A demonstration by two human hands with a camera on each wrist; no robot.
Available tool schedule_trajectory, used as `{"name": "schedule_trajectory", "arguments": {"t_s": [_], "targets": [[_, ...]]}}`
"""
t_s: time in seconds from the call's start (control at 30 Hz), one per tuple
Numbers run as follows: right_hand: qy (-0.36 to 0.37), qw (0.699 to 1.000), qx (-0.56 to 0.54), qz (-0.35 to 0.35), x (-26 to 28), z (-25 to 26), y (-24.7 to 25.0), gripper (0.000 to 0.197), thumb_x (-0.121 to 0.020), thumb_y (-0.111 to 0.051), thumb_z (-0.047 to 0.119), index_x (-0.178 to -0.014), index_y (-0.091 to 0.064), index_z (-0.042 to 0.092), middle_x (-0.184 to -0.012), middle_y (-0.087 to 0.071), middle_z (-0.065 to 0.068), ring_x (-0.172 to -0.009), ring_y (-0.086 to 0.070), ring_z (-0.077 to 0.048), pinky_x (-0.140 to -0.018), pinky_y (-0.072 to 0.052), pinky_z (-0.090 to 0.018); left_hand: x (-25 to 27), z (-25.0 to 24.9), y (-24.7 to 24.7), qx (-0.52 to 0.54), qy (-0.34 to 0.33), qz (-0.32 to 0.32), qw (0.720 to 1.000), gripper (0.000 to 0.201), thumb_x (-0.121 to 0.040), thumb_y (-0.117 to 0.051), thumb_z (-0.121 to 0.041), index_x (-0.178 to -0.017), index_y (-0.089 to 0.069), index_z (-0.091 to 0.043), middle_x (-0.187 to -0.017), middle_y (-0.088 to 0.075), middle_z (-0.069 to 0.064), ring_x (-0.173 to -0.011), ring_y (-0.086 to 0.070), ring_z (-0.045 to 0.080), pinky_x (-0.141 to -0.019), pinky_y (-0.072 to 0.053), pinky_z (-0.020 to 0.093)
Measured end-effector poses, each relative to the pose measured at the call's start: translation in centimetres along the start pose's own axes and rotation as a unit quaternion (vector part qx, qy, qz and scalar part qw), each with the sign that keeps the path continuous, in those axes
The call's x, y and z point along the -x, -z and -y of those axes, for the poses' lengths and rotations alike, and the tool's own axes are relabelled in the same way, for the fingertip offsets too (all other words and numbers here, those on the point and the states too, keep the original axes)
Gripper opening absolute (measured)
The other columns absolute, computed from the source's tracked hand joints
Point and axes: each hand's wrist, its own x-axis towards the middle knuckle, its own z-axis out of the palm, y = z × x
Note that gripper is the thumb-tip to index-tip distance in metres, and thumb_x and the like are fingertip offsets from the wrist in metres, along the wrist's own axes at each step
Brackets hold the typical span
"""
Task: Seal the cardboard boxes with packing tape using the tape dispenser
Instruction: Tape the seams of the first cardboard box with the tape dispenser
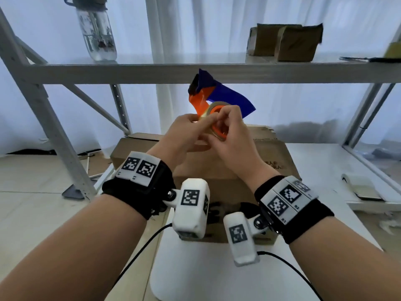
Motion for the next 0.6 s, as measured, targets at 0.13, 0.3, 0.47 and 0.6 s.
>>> {"name": "schedule_trajectory", "arguments": {"t_s": [0.13,0.3,0.47,0.6], "targets": [[0.028,0.998,-0.007,0.052,-1.1,-0.3,0.3,0.038,-0.082,-0.073,0.024,-0.101,-0.04,0.022,-0.094,-0.053,0.004,-0.084,-0.057,-0.007,-0.074,-0.051,-0.024,-0.4,0.3,1.2,-0.037,-0.004,-0.054,0.998,0.05,-0.084,-0.066,-0.046,-0.122,-0.056,-0.016,-0.109,-0.063,0.001,-0.094,-0.065,0.018,-0.07,-0.06,0.031],[-0.015,0.992,0.086,-0.092,-2.1,-0.7,2.8,0.057,-0.081,-0.062,0.052,-0.122,-0.047,0.016,-0.124,-0.048,-0.001,-0.112,-0.046,-0.013,-0.098,-0.041,-0.041,0.2,-0.1,3.0,-0.076,-0.014,-0.01,0.997,0.049,-0.084,-0.069,-0.038,-0.123,-0.056,-0.011,-0.107,-0.064,0.003,-0.083,-0.065,0.011,-0.052,-0.053,0.02],[-0.204,0.96,-0.148,0.119,-2.1,-0.3,5.1,0.073,-0.078,-0.07,0.048,-0.14,-0.04,0.026,-0.129,-0.058,0.003,-0.112,-0.06,-0.016,-0.093,-0.051,-0.035,1.7,-0.8,3.6,-0.094,-0.052,0.123,0.987,0.038,-0.086,-0.065,-0.037,-0.119,-0.061,-0.018,-0.097,-0.071,-0.003,-0.087,-0.069,0.009,-0.064,-0.057,0.025],[-0.217,0.949,-0.187,0.13,-1.4,-0.1,4.7,0.072,-0.076,-0.075,0.035,-0.139,-0.041,0.023,-0.118,-0.064,-0.001,-0.099,-0.067,-0.019,-0.082,-0.055,-0.034,2.5,-0.9,3.2,-0.091,-0.062,0.153,0.982,0.037,-0.089,-0.061,-0.039,-0.121,-0.06,-0.02,-0.102,-0.071,-0.004,-0.092,-0.068,0.008,-0.068,-0.057,0.022]]}}
